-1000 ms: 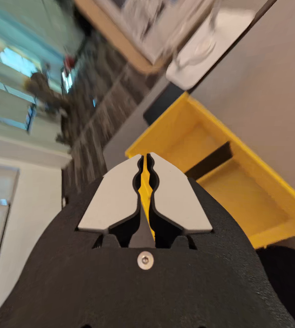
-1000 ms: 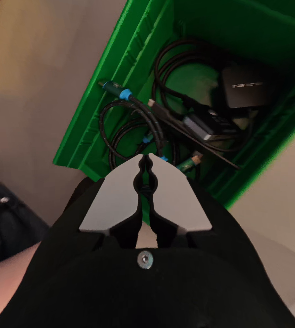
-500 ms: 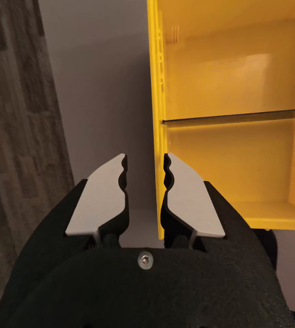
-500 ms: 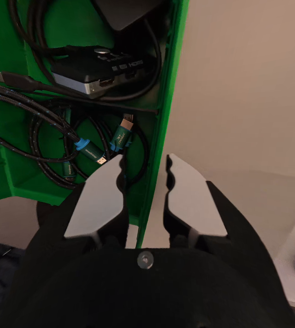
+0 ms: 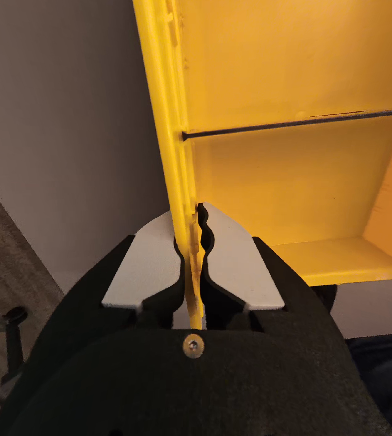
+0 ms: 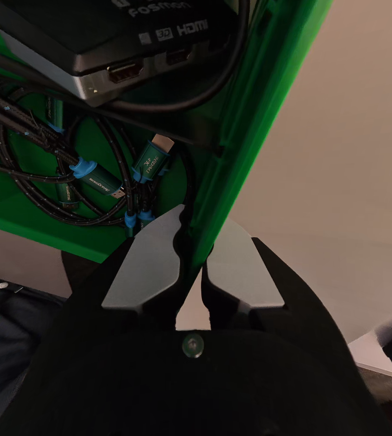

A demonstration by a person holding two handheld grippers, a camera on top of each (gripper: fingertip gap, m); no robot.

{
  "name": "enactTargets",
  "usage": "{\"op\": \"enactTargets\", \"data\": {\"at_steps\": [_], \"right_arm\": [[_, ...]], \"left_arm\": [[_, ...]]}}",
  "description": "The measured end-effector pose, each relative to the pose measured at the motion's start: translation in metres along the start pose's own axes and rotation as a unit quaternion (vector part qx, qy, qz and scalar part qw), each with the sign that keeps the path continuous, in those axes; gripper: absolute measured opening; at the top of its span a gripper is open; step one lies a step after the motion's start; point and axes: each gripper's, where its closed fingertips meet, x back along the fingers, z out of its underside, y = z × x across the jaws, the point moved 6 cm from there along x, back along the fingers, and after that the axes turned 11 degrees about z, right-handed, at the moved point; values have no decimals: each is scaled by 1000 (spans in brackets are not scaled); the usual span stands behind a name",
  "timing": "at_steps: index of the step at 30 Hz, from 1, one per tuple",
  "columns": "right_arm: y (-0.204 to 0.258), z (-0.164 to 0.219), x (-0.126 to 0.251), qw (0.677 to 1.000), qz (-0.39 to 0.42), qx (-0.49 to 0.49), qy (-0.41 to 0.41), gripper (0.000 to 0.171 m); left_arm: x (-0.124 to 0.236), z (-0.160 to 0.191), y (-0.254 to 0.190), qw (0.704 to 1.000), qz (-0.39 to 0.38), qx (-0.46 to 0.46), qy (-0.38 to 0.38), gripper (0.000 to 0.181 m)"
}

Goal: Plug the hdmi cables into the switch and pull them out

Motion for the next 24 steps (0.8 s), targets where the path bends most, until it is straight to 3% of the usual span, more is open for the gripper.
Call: {"op": "enactTargets", "data": {"at_steps": [9,16,24], "right_arm": [[75,-19,4,996,-17,28,88,11],[118,-34,5,993,2,85,80,14],[134,-38,5,992,18,103,75,17]], "left_arm": [[-16,-7,-75,996,28,-32,78,8],[-30,-15,-129,992,-28,-78,96,20],[-35,-17,-149,987,-57,-108,105,27]]}}
